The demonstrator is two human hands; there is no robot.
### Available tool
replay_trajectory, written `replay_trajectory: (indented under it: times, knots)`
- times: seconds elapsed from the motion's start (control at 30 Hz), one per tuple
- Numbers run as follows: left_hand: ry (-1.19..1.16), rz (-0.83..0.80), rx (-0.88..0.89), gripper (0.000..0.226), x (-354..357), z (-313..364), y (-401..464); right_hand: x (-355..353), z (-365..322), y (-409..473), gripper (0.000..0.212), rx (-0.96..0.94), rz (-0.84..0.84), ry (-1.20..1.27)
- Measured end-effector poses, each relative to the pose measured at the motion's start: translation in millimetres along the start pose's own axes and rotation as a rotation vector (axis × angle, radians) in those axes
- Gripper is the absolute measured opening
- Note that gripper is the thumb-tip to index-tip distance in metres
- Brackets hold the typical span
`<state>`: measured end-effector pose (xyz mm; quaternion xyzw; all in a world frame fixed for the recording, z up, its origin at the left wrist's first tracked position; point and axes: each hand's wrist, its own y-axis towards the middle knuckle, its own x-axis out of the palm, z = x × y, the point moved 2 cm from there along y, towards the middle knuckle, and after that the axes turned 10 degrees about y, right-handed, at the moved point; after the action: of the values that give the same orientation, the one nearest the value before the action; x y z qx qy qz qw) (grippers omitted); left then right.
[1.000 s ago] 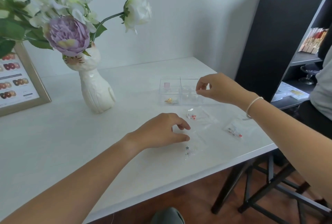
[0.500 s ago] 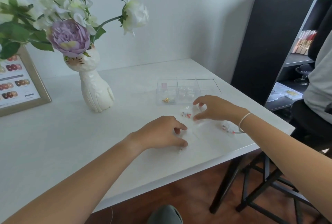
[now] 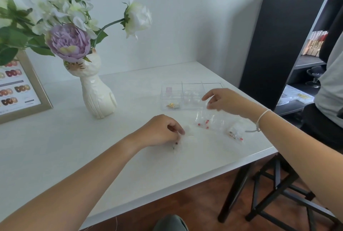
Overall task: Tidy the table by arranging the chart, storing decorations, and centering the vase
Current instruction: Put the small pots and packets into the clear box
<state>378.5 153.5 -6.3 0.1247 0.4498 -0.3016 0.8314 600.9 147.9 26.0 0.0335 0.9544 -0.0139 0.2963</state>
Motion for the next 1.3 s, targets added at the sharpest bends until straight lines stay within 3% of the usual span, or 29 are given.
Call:
replay_trajectory:
  times: [0.3,0.47,0.9,1.1,1.3]
  knots:
    - [-0.248,0.119,-0.016,0.017,-29,5,19,-62,-5,23,0.019,0.018,0.462,0.327]
    - [-0.327,0.193,-0.034,0.013,-43,15,36,-57,6,42,0.022,0.073,0.607,0.352]
    - [-0.574,0.263,-0.133,0.009,-55,43,78,-45,18,62,0.019,0.098,0.784,0.35]
    - [-0.599,0.267,-0.173,0.012,-53,48,92,-39,19,66,0.018,0.134,0.709,0.35]
    - [-0.54,0.277,-0.195,0.013,-46,55,103,-28,20,65,0.011,0.134,0.625,0.092]
